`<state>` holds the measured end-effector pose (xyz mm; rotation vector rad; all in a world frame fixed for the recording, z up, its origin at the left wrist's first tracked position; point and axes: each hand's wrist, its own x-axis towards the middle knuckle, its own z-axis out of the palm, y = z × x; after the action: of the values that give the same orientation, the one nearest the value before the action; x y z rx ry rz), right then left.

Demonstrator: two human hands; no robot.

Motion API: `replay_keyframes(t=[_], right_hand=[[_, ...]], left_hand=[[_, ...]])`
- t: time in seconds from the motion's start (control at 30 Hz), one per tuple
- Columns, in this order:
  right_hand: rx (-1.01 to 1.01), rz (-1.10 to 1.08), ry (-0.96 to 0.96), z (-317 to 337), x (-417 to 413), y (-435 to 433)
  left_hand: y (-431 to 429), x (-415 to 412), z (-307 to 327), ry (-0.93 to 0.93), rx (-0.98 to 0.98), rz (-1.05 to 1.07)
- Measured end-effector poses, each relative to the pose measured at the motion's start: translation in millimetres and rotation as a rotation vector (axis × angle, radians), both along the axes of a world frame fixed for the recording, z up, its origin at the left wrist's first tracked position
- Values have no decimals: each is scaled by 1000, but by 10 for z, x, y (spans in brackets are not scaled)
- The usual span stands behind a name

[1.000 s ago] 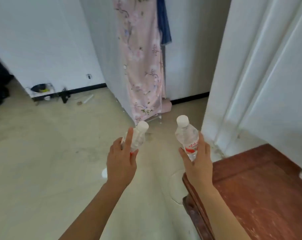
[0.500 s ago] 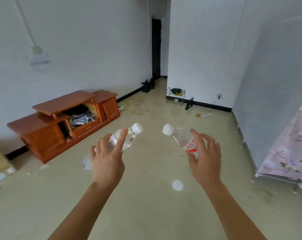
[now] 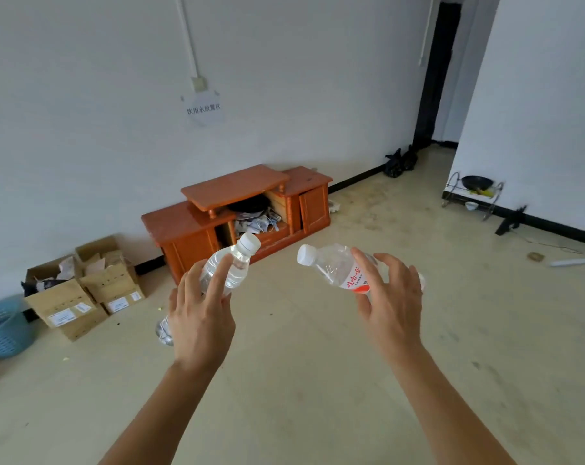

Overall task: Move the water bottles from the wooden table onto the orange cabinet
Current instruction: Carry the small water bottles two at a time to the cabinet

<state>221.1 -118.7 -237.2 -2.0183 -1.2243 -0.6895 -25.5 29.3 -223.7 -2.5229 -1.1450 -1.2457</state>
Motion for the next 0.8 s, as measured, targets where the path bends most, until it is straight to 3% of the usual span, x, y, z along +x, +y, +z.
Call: replay_keyframes(t=[0.2, 0.43, 0.8], right_hand=[[-5, 73, 31, 226, 767, 1456], [-121, 199, 42, 211, 1296, 3232], [-133, 388, 31, 227, 1607, 6522]], left_hand=[[1309, 683, 272, 47, 89, 68], [2750, 1023, 168, 30, 36, 172], [5706, 1472, 119, -166, -37, 175]])
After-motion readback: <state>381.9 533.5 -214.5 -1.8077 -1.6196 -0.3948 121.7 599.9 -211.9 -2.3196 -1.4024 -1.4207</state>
